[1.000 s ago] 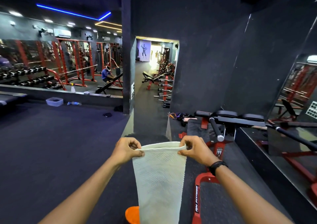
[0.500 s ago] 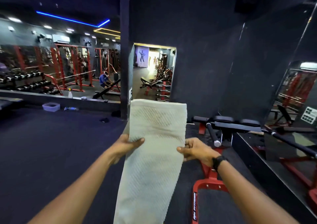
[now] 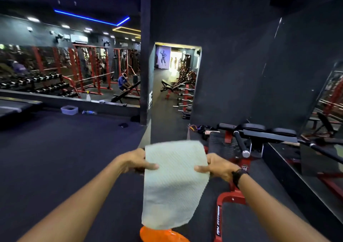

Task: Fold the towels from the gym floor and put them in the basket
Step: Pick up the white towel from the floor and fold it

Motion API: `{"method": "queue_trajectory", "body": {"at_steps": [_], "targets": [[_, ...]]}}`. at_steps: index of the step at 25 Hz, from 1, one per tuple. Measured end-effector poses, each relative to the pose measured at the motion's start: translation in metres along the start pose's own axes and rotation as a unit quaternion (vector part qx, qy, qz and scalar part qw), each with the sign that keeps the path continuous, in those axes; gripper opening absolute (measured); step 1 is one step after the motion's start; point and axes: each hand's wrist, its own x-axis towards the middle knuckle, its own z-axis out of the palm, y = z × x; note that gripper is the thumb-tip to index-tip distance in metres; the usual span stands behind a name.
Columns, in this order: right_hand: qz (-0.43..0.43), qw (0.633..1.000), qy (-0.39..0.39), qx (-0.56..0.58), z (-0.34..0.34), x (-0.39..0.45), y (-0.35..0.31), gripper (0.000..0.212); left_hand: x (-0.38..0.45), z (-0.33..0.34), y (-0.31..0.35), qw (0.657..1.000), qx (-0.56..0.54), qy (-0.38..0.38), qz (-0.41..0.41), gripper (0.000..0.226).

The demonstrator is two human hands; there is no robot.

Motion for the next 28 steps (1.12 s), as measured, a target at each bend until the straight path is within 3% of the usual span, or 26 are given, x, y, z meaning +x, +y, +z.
{"method": "queue_trajectory", "body": {"at_steps": [1,3,6,8,11,15,17,19,22,24,28], "targets": [[0.021,0.999,0.010,-0.034,0.004,0.003,0.014,0.011,-0.001,0.001,-0.012,1.000,0.011,0.007,-0.028,0.021],[0.035,0.998,0.047,-0.004,0.014,0.007,0.029,0.012,0.000,0.009,-0.030,0.995,-0.077,0.044,-0.037,0.023],[0.010,0.992,0.069,0.101,0.012,0.010,0.020,0.051,0.006,0.013,-0.028,0.966,-0.239,0.103,0.008,0.037],[-0.031,0.983,0.036,0.175,-0.001,0.009,0.004,0.048,0.010,0.010,-0.014,0.952,-0.284,0.093,0.062,0.032],[0.000,0.999,0.035,0.035,-0.008,0.005,-0.002,0.034,0.011,0.008,-0.002,0.989,-0.104,0.097,0.051,0.024],[-0.007,0.989,0.119,0.092,-0.008,0.011,0.004,0.025,0.019,0.012,-0.002,0.982,-0.130,0.124,0.058,0.027],[-0.016,0.986,0.121,0.111,-0.008,0.010,0.001,0.026,0.021,0.014,0.000,0.980,-0.139,0.125,0.070,0.029],[-0.045,0.978,0.125,0.162,-0.006,0.008,-0.002,0.036,0.020,0.016,0.005,0.978,-0.142,0.125,0.086,0.032],[-0.079,0.961,0.159,0.212,-0.006,0.011,-0.002,0.068,0.020,0.016,0.010,0.979,-0.123,0.138,0.091,0.047],[-0.078,0.952,0.150,0.257,-0.005,0.010,-0.004,0.062,0.020,0.013,0.013,0.976,-0.113,0.158,0.100,0.057],[-0.061,0.957,0.168,0.227,-0.003,0.011,0.000,0.024,0.020,0.011,0.013,0.976,-0.114,0.118,0.143,0.070]]}}
